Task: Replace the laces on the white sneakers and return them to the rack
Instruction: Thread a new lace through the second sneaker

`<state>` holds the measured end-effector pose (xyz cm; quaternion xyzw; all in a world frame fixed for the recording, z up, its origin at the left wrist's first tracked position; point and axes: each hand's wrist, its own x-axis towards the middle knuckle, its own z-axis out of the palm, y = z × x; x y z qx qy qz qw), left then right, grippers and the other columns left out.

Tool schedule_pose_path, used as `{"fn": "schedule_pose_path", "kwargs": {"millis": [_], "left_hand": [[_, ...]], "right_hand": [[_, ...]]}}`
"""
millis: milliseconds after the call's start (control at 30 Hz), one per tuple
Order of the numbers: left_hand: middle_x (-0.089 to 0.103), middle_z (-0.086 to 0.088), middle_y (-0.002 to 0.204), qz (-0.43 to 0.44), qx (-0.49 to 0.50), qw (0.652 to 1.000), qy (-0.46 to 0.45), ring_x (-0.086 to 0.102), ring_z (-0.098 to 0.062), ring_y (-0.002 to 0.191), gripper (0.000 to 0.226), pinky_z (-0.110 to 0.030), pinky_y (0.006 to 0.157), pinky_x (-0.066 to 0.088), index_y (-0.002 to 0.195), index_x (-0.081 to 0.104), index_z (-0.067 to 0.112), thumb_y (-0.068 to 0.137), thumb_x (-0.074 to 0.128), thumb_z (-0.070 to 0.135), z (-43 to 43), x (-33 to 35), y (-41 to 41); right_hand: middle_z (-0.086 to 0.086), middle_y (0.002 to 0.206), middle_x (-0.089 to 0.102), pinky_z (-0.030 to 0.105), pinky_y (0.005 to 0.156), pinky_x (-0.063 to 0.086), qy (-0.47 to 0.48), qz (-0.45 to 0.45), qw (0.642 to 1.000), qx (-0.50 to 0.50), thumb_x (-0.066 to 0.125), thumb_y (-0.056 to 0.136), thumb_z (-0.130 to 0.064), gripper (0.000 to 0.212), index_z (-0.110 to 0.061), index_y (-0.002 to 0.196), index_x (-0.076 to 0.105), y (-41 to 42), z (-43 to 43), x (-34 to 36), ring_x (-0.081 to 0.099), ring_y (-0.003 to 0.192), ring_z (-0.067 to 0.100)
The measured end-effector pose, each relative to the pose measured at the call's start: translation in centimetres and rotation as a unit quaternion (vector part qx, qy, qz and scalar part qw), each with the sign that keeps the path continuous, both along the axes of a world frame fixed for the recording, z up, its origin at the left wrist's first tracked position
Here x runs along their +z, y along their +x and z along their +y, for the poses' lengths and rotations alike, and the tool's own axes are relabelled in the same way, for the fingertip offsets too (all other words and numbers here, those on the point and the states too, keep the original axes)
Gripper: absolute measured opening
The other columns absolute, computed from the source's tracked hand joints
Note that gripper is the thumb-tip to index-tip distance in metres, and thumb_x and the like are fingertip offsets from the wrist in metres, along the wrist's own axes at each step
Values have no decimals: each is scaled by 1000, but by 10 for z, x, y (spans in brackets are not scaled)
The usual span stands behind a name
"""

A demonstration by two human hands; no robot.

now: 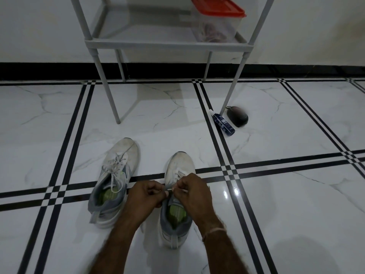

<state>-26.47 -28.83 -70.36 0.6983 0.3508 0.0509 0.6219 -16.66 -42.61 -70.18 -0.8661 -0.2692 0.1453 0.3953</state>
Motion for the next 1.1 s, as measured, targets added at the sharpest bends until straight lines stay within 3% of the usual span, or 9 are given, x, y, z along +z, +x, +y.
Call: {"fn": "schedule_pose_path", "kwargs": {"millis": [133,267,400,533,700,800,900,1000,1100], "left_hand": [[69,-8,60,4,-14,999,49,66,-18,59,9,-43,67,62,76,75,10,80,82,5,1,-5,1],[70,-6,62,10,-15,997,71,67,-18,60,10,-38,66,62,76,75,12,80,83,8,1,-8,3],[72,-9,65,8,-55,996,77,70,-23,62,6,-43,68,63,79,74,13,83,78,15,5,-4,5],[69,-4,58,7,-74,990,120,66,-18,55,16,-41,65,58,72,69,14,87,72,10,1,-2,7],[70,-19,72,-23,-15,999,-25,67,-23,68,11,-39,68,60,87,73,3,95,65,2,0,-3,4],[71,-15,75,-25,39,995,-94,68,-22,73,7,-31,66,59,93,73,0,94,67,4,-10,-6,2],[70,-14,78,-2,35,997,-76,68,-22,74,11,-27,61,57,92,70,-3,97,63,4,-11,-8,4],[66,-15,81,39,51,997,-40,61,-22,72,20,-28,59,53,93,63,-4,103,54,11,-12,-8,8],[63,-14,80,62,63,995,-34,56,-23,70,23,-33,60,50,93,57,-2,105,48,16,-15,-10,11]], "right_hand": [[-16,84,54,24,78,48,-38,-15,999,4,74,89,-26,39,-44,70,45,-5,3,6,54,82,4],[-15,90,56,30,88,50,-39,6,999,-1,76,88,-26,43,-46,69,42,-10,2,4,58,95,11],[-14,91,56,22,81,46,-44,-13,999,-13,74,90,-29,37,-43,71,46,-11,2,3,55,92,9],[-10,94,66,9,78,38,-48,-11,997,-53,73,91,-36,12,-25,87,69,-20,7,-1,57,91,8],[-14,87,68,22,84,53,80,74,991,-77,79,87,-20,16,-32,83,69,-16,-1,-18,64,89,3],[-11,84,70,22,82,55,96,75,989,-80,79,86,-13,19,-29,80,70,-13,-3,-21,66,86,5],[-15,91,68,16,85,53,88,97,989,-69,80,86,-19,19,-33,87,67,-13,-3,-19,64,91,2],[-15,109,55,17,88,47,6,10,993,-114,82,82,-38,27,-39,96,59,-10,-8,-17,49,102,1],[-15,102,51,13,73,46,26,-10,984,-176,85,77,-45,34,-33,92,57,-12,-16,-14,50,94,3]]}}
